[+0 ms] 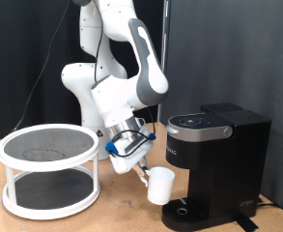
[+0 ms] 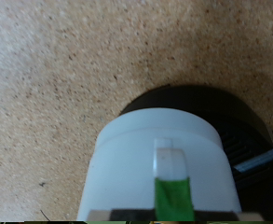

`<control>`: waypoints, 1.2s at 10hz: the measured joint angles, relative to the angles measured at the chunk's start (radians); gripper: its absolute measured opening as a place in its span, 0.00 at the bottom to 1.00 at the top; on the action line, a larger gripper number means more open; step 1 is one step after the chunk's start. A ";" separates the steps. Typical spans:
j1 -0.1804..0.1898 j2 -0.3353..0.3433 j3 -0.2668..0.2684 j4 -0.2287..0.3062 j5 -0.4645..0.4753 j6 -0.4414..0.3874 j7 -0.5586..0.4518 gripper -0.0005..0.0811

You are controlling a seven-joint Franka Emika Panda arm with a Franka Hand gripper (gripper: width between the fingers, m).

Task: Make a cup of coffee with the keurig machine

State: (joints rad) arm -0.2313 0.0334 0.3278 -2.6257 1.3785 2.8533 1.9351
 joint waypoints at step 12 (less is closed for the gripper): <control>0.009 0.150 0.098 0.126 0.099 0.121 -0.030 0.01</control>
State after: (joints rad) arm -0.2226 0.1835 0.4258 -2.5001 1.4777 2.9738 1.9051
